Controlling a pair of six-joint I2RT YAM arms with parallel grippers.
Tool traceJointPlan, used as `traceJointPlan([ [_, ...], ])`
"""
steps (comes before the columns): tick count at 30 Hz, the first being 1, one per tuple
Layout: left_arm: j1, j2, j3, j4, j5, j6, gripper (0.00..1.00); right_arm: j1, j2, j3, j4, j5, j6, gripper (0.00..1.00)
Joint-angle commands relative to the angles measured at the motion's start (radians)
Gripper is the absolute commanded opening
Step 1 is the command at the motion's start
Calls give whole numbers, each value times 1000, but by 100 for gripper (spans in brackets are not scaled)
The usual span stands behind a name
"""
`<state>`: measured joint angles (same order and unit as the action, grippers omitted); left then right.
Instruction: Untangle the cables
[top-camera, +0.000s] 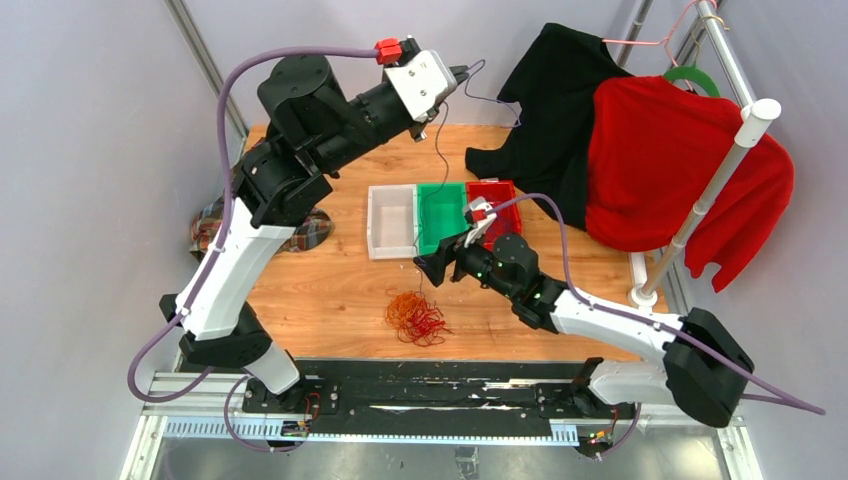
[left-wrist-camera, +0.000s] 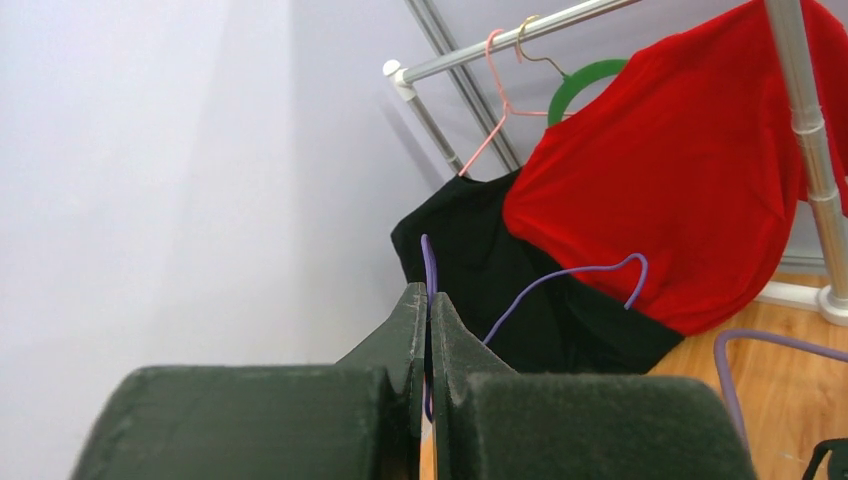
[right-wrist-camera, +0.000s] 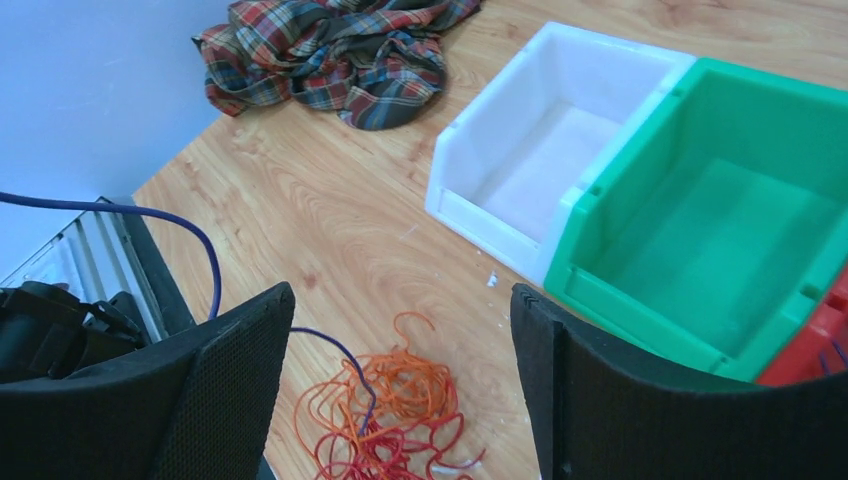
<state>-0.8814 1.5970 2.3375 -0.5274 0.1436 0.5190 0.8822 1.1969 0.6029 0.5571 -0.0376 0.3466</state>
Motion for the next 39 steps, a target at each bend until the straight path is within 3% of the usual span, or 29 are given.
traceJointPlan([
  [1,-15,-39,16,49,-26,42,0,14,66,89,63,-76,-11,77],
  [5,-20,-48,19,86,-38,68,0,14,111,169,50,-32,-15,67],
  [7,-23,-53,24,99,-39,75,0,13,115,189,83,-5,-23,53],
  [11,-28,-64,27,132,-51,88,0,5,110,275,-9,78,-75,14],
  [13,-29,-69,32,132,-53,86,0,-11,94,300,-44,127,-109,2],
  [14,-30,-73,31,128,-51,84,0,-21,82,303,-49,148,-121,1],
  [21,-30,-121,-139,142,-62,45,0,-115,-3,244,-108,283,-175,2],
  [28,-30,-70,-328,261,-91,39,0,-262,-90,48,-87,339,-81,21],
  [33,-25,78,-306,313,-161,80,0,-356,-95,-26,-88,346,-31,27],
  [39,15,308,-137,286,-208,81,0,-449,-51,-53,-170,360,44,38],
])
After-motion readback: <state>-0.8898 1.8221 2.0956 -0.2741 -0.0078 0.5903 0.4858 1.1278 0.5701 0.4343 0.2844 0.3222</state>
